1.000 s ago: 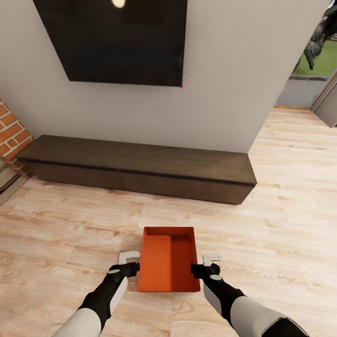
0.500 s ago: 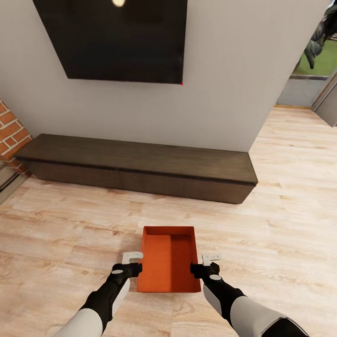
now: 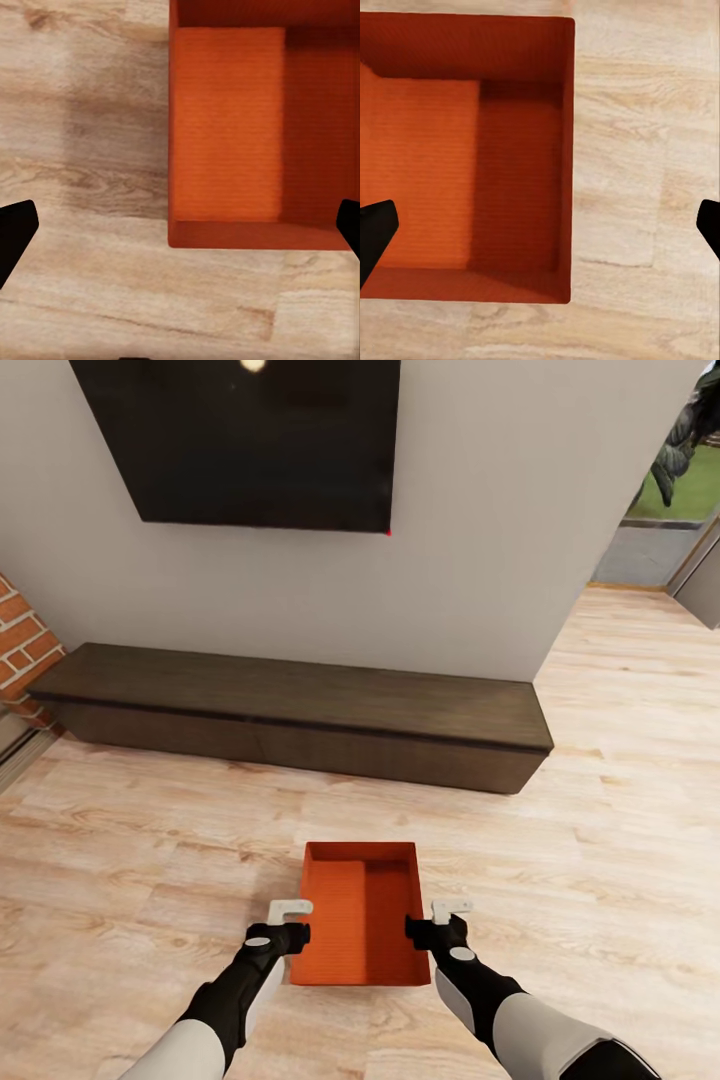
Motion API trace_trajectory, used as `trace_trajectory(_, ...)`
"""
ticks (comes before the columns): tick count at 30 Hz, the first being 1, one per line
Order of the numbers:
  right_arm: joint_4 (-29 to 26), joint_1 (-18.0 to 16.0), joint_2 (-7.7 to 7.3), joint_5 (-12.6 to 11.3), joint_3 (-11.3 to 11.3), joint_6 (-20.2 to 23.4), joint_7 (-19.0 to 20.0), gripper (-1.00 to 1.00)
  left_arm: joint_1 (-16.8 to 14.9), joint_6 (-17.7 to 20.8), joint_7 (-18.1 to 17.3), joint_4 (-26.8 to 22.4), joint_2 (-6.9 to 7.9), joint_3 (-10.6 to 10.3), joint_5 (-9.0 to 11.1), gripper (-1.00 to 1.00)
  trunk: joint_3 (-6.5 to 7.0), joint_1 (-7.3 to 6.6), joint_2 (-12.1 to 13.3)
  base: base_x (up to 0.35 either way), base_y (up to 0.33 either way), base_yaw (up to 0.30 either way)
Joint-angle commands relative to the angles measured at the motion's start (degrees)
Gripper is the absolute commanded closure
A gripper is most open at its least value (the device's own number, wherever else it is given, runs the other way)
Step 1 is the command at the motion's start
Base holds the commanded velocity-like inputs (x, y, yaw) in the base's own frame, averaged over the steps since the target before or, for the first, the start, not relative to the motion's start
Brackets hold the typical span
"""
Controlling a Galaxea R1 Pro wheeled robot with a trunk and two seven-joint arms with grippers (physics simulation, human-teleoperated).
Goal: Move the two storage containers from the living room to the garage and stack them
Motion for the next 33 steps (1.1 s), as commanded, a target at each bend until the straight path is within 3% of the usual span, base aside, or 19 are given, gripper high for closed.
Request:
trace_trajectory(1,0.06,-0.04,0.01,-0.56,0.48,-0.23,-0.13,-1.00,-0.02,0.36,0.39,-0.10,0.05,-0.34,0.08,-1.00,-0.22,0.23,-0.44,0.000,0.000,0.000)
trace_trajectory(15,3.84,-0.04,0.06,-0.80,0.46,-0.43,0.22,-1.00,-0.03,0.28,0.39,-0.65,0.05,-0.16,0.60,-1.00,-2.74,3.30,-6.06,0.000,0.000,0.000)
trace_trajectory(22,4.14,-0.04,-0.02,-0.90,0.45,-0.46,0.22,-1.00,0.03,0.27,0.31,-3.36,-0.08,-0.15,0.67,-1.00,-3.99,4.84,-8.86,0.000,0.000,0.000)
trace_trajectory(33,4.05,-0.04,0.15,-0.47,0.45,-0.77,0.22,-1.00,-0.03,0.27,0.31,-3.55,0.00,-0.08,0.59,-1.00,-5.97,7.25,-13.28,0.000,0.000,0.000)
